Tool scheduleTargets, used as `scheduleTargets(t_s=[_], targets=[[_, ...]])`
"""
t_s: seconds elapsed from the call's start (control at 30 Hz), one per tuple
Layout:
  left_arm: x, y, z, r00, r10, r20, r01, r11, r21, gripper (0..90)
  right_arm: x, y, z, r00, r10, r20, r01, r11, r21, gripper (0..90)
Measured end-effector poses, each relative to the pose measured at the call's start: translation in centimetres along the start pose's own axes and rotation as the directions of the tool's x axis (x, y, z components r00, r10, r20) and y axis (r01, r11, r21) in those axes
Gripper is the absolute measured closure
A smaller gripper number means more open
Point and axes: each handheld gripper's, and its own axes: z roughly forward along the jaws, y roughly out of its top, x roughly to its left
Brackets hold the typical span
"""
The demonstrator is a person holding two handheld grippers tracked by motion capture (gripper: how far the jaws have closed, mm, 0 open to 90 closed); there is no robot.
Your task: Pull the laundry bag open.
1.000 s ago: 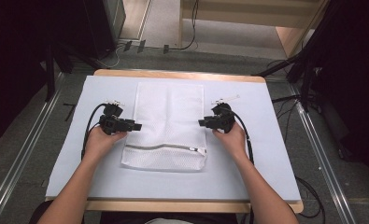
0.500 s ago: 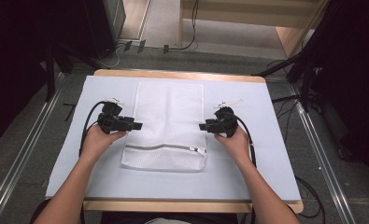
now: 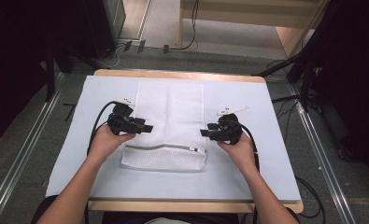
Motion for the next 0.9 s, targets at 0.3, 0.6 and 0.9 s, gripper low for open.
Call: scheduleTargets(t_s=[0.3, 0.6, 0.9], targets=[[-1.8, 0.6, 1.1, 0.9987, 0.043, 0.027, -0.043, 0.999, 0.014, 46.2, 1.2, -1.3, -0.8, 0.9997, -0.001, -0.026, 0.001, 1.0, 0.006, 57.8], [-4.5, 1.0, 2.7, 0.993, 0.08, 0.087, -0.082, 0.9963, 0.024, 58.2, 2.0, -1.8, 0.0, 0.999, -0.012, -0.043, 0.015, 0.998, 0.057, 86.4], [-6.1, 1.2, 4.9, 0.9847, 0.118, 0.128, -0.125, 0.991, 0.049, 68.0, 2.0, -2.8, 1.2, 0.9987, -0.001, -0.05, 0.008, 0.992, 0.127, 90.0]])
